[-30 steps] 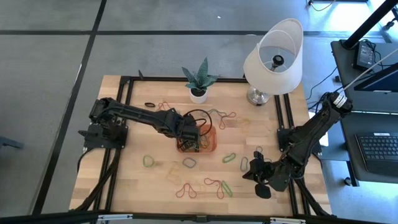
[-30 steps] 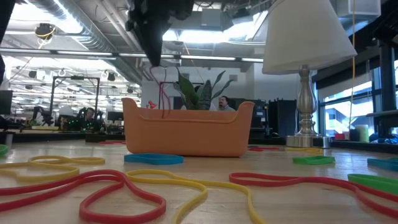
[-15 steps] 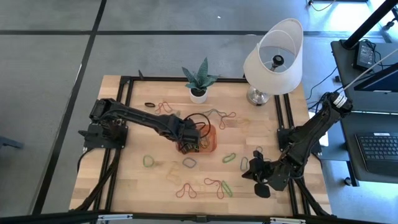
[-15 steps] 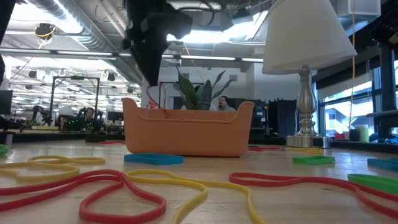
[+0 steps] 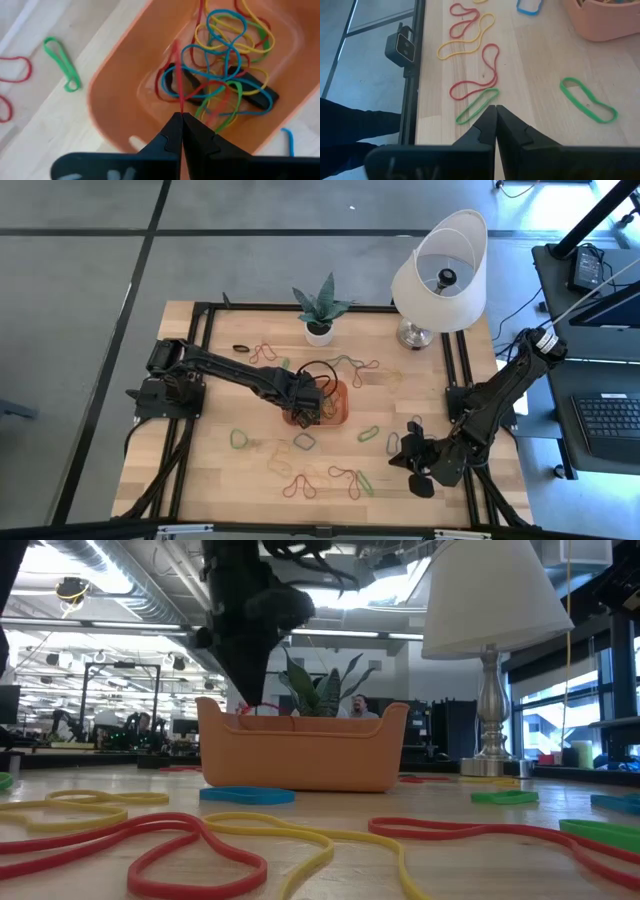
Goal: Pick and place rubber bands into bin
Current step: Put the red rubber band into the orange bin, then put the black rubber band into the orange bin
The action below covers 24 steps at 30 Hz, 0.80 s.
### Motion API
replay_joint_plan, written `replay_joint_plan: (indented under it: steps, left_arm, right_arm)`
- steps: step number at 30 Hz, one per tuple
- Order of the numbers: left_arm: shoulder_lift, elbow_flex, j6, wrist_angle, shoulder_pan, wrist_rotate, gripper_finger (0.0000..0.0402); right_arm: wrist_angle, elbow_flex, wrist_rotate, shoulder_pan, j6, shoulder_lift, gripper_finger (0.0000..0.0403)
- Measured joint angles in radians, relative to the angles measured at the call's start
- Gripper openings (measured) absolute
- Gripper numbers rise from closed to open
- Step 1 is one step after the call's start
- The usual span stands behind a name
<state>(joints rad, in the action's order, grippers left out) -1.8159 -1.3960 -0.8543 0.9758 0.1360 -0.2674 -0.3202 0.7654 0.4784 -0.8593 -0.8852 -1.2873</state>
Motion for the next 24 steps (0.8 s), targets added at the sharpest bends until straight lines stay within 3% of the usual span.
replay_joint_plan:
  steps: [5, 17, 24]
  left_arm:
    - [-0.006, 0.0, 0.0, 0.005, -0.008, 0.01, 0.0019]
    - [-0.007, 0.0, 0.02, 0.023, -0.014, 0.016, 0.0106]
    - [0.013, -0.024, 0.029, 0.06, -0.014, 0.023, 0.0111]
  right_arm:
    - [-0.003, 0.0, 0.002, 0.0, 0.0, 0.0, 0.0013]
    - [-0.004, 0.0, 0.002, 0.0, 0.0, 0.0, 0.0013]
    - [-0.004, 0.0, 0.002, 0.0, -0.002, 0.0, 0.0013]
